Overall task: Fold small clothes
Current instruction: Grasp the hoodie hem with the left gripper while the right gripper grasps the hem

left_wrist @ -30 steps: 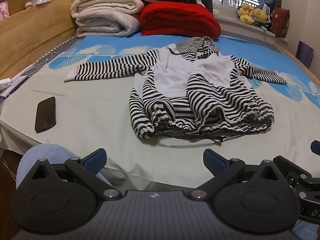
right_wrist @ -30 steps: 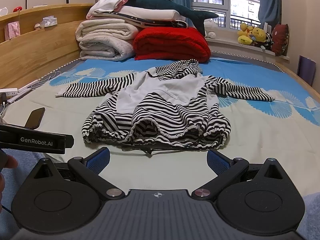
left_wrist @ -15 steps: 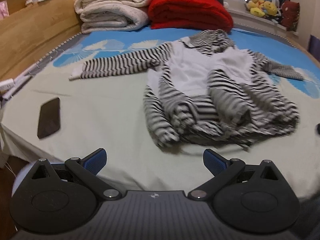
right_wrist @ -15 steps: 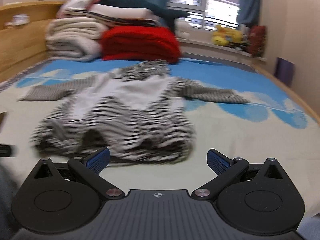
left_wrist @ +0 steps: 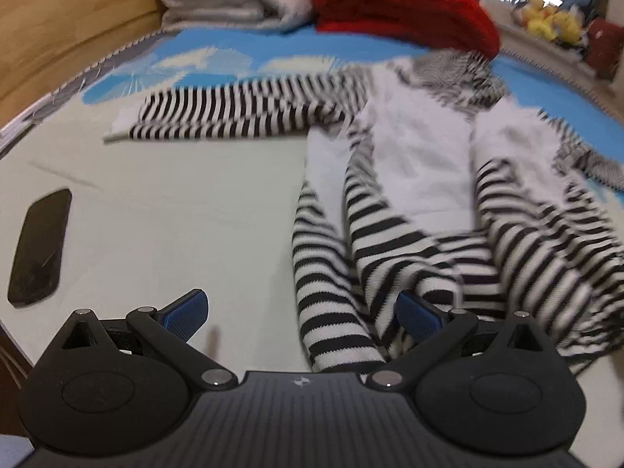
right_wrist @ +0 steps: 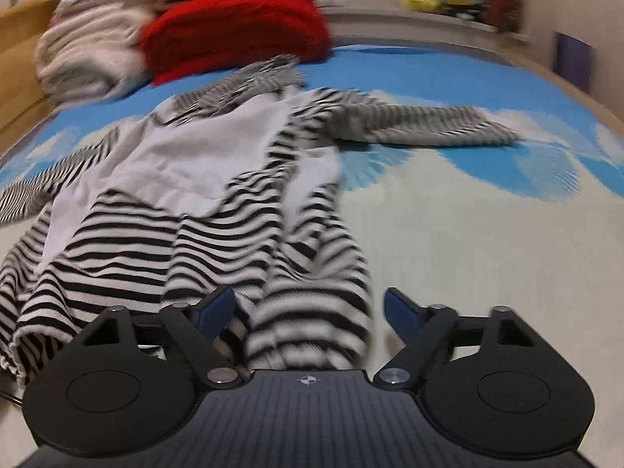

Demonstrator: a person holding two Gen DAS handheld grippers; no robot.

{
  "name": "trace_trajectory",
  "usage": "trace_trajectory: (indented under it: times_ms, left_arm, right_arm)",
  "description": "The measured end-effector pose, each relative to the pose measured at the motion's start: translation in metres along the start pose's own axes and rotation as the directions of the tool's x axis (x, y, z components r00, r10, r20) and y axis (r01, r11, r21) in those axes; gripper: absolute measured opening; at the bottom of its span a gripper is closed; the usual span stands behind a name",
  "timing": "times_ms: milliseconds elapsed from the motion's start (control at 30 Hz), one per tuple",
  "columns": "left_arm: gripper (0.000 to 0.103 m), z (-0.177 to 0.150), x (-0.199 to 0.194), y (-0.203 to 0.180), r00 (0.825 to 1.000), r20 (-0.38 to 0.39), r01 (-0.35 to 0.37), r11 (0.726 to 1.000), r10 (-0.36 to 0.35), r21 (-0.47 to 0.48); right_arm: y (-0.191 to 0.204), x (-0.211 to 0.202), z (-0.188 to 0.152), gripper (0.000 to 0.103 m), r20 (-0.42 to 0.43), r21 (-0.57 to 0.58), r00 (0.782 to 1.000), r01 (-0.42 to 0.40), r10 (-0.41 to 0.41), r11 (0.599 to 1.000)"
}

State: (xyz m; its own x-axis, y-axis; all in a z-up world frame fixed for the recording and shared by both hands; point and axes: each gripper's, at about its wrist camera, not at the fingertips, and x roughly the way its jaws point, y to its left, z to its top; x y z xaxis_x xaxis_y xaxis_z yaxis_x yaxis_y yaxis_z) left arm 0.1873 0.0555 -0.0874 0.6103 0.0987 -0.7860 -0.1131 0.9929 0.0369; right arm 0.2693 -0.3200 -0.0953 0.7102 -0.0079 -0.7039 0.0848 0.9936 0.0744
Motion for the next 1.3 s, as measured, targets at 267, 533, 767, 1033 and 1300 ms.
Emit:
trace_trajectory:
  times_ms: [267,533,767,1033,1300]
  left_arm:
    - [0.103,0.000,0.026,-0.018,0.996,-0.074,0.050,0.999,-0.049,0.010]
    - [0.103,-0.002,0.035,-0.021,0.979,-0.147,0.135,0.989,-0.141,-0.052]
    - [0.017,0.000,0.021,-0.024,0.940,-0.110,0.322,0.946,-0.324,-0.041]
    - [0.007,-0.003,-0.014,0.020,0.965,-0.154,0.210,0.977,-0.214,-0.041]
    - [0.027,-0.006,-0.031,0.054,0.960,-0.150,0.233,0.971,-0.238,-0.050]
  right_arm:
    - [-0.024,-0.014,0.026,0.007,-0.030,0.161,0.999,0.018,-0.013,0.987]
    - [-0.101,-0.031,-0.013,0.001,-0.144,0.287,0.979,0.181,-0.144,0.941]
    - [-0.069,-0.033,-0.030,0.001,-0.111,0.074,0.968,0.234,-0.226,0.969]
    - [-0.062,-0.097,-0.051,0.000,-0.099,0.040,0.987,0.130,-0.126,0.991]
    - [-0.059,-0.136,-0.094,0.002,-0.117,0.096,0.993,-0.013,0.024,0.995]
